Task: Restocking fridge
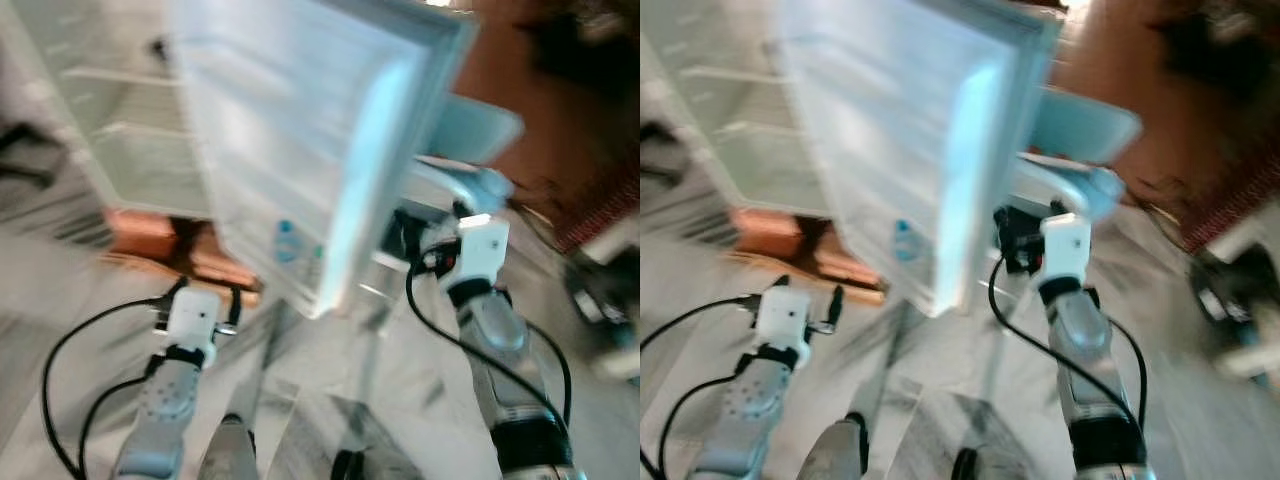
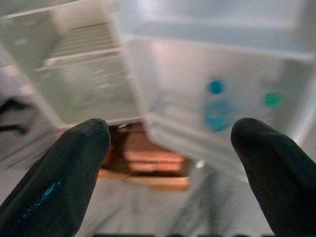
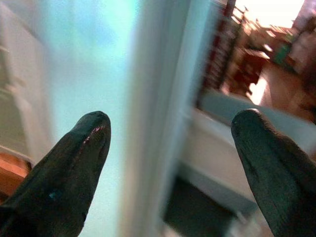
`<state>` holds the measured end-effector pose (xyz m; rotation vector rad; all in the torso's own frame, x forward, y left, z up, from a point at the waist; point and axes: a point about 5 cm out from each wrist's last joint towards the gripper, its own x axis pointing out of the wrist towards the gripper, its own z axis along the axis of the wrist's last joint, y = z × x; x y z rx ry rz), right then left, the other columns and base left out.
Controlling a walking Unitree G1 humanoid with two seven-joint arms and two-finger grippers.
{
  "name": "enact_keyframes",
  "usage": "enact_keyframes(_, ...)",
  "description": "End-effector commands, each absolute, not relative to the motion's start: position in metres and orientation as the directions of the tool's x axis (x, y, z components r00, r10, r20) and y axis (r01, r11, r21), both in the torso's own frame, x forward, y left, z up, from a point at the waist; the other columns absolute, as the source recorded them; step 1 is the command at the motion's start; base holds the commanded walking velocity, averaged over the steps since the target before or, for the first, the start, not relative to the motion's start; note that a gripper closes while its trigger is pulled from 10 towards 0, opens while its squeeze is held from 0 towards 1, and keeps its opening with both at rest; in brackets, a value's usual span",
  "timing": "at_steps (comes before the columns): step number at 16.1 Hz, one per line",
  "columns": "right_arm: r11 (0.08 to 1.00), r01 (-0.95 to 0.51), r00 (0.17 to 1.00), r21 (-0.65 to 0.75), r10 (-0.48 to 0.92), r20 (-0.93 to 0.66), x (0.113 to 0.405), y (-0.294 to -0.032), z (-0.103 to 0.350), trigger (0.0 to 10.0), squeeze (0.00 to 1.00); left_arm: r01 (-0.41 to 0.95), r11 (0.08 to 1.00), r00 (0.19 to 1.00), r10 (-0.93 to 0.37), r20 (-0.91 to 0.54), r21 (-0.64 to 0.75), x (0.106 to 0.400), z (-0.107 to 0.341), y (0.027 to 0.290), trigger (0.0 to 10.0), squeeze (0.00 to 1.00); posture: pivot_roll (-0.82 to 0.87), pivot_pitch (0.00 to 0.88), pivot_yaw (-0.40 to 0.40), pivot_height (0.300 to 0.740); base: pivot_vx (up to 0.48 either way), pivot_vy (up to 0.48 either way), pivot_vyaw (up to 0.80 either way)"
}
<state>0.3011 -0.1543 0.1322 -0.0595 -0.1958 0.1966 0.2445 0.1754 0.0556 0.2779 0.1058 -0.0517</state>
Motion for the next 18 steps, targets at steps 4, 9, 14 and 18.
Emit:
enact_keyframes(4,0.983,-0.155,0.972,-0.103,0.171,0.164,0.305,-0.153,0.125,10.0,0.0,0.041,0.961,0.991,-0.004,-0.133,0.274,0.242,0.051,0.182,10.0,0.0,0.12,0.138,-0.092,0.74,0.0,0.0,0.6)
enact_keyframes(9,0.996,-0.055,0.991,-0.07,0.063,0.118,0.321,-0.154,0.121,10.0,0.0,0.042,0.959,0.99,-0.002,-0.143,0.281,0.242,0.05,0.181,10.0,0.0,0.13,0.136,-0.094,0.74,0.0,0.0,0.0)
enact_keyframes(14,0.869,-0.434,0.896,0.238,0.39,0.212,0.322,-0.088,0.151,10.0,0.0,0.057,0.957,0.985,-0.007,-0.174,0.283,0.24,0.045,0.181,10.0,0.0,0.13,0.137,-0.092,0.74,0.0,0.0,0.0)
enact_keyframes(18,0.412,-0.833,0.548,0.369,0.699,0.458,0.273,-0.039,0.202,10.0,0.0,0.025,0.964,0.966,0.045,-0.256,0.264,0.223,0.027,0.197,10.0,0.0,0.13,0.139,-0.09,0.74,0.0,0.0,0.0)
